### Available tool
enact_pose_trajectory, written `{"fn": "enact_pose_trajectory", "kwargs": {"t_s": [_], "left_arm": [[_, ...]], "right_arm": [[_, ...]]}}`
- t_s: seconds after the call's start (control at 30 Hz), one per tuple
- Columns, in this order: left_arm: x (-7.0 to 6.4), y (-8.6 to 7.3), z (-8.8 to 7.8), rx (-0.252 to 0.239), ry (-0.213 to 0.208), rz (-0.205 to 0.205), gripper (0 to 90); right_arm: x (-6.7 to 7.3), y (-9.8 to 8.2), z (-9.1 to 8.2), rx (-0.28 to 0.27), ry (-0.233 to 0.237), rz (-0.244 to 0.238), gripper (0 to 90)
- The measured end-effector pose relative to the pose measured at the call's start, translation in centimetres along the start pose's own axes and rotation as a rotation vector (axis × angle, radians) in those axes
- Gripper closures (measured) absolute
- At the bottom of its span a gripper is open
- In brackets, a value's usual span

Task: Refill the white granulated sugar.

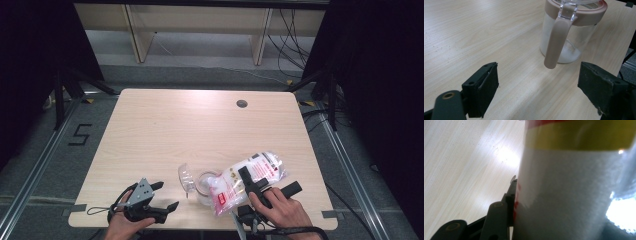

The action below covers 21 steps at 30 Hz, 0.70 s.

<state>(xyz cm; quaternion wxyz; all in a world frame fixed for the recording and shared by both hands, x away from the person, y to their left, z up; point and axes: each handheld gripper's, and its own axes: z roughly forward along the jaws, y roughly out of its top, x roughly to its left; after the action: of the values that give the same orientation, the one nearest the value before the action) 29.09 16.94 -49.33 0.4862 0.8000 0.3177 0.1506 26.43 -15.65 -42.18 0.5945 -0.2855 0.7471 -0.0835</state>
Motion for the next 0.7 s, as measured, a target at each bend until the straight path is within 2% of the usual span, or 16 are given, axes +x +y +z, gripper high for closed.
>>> {"fn": "enact_pose_trajectory", "kwargs": {"t_s": [0.37, 0.53, 0.6, 0.7], "left_arm": [[-0.04, -0.06, 0.09, -0.013, -0.002, -0.007, 16.1], [-0.05, -0.04, 0.04, -0.001, 0.009, 0.003, 16.2], [-0.11, -0.06, 0.13, -0.014, -0.002, -0.008, 16.2], [-0.05, -0.06, 0.07, -0.008, 0.0, -0.004, 16.2]], "right_arm": [[0.01, -0.18, -0.1, 0.001, 0.002, 0.005, 58.5], [-0.03, -0.32, -0.15, 0.003, 0.002, 0.003, 58.7], [-0.01, -0.35, -0.14, 0.004, 0.002, 0.006, 58.8], [0.01, -0.39, -0.15, 0.002, 0.001, 0.004, 58.8]]}}
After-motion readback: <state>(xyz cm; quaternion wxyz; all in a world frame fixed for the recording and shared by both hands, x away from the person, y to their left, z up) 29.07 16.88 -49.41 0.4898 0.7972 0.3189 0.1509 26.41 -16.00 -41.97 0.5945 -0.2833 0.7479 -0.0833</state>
